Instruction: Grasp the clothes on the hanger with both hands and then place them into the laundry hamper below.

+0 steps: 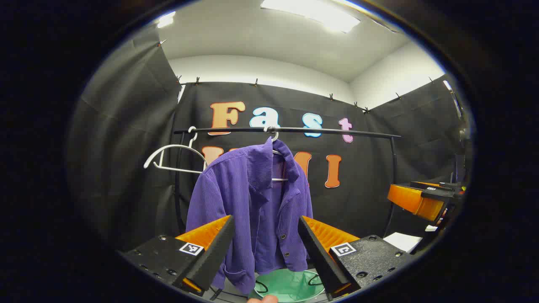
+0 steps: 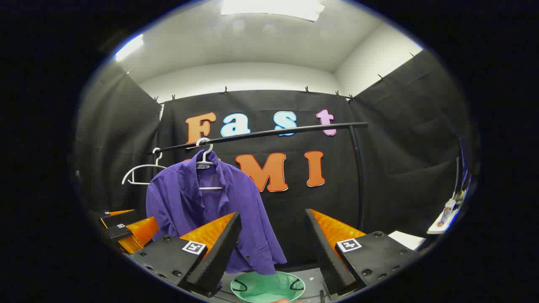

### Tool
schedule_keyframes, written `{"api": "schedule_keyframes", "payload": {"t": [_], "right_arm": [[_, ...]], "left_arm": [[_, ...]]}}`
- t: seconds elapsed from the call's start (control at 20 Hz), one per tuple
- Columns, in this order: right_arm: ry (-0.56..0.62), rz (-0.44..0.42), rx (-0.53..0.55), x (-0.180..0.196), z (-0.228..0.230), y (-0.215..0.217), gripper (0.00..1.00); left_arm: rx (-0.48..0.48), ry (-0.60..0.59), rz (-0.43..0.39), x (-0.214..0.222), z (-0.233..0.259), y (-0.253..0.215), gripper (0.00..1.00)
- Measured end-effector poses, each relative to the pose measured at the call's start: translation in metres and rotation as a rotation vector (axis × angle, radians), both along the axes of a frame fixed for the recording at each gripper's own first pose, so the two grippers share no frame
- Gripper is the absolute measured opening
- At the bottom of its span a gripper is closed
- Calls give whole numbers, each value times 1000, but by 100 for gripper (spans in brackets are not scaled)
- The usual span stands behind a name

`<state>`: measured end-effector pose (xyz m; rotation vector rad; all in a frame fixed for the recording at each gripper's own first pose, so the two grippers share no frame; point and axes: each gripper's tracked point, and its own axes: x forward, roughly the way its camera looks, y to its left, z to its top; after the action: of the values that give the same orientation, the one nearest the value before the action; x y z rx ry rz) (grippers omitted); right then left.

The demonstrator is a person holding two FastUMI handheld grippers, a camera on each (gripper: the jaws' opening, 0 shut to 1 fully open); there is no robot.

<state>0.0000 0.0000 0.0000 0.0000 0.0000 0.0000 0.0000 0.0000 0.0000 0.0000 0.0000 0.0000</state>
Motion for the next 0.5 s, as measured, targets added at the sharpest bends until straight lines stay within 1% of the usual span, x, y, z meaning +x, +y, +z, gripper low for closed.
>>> {"api": "schedule_keyframes", "payload": {"t": [0.05, 0.1, 0.2, 0.25, 0.3, 0.35, 0.4, 0.5], "right_arm": [[-5, 9, 0, 9, 0, 4, 97], [-7, 17, 12, 19, -2, 6, 94], [-17, 35, 32, 44, -6, 2, 94], [-25, 40, 29, 57, -6, -3, 98], [-19, 48, 22, 68, -10, -10, 97], [-18, 65, 26, 79, -13, -12, 94], [-17, 77, 34, 89, -15, -15, 98], [23, 101, 37, 104, -26, -19, 94]], "left_arm": [[-17, 8, 9, 7, -3, 4, 95], [-29, 11, 20, 16, -4, 8, 95], [-31, -5, 49, 29, -1, 11, 95], [-32, -28, 66, 36, 4, 11, 97], [-36, -43, 84, 43, 8, 12, 99], [-40, -60, 96, 48, 10, 11, 95], [-44, -74, 108, 54, 12, 9, 95], [-56, -76, 141, 61, 9, 7, 95]]}}
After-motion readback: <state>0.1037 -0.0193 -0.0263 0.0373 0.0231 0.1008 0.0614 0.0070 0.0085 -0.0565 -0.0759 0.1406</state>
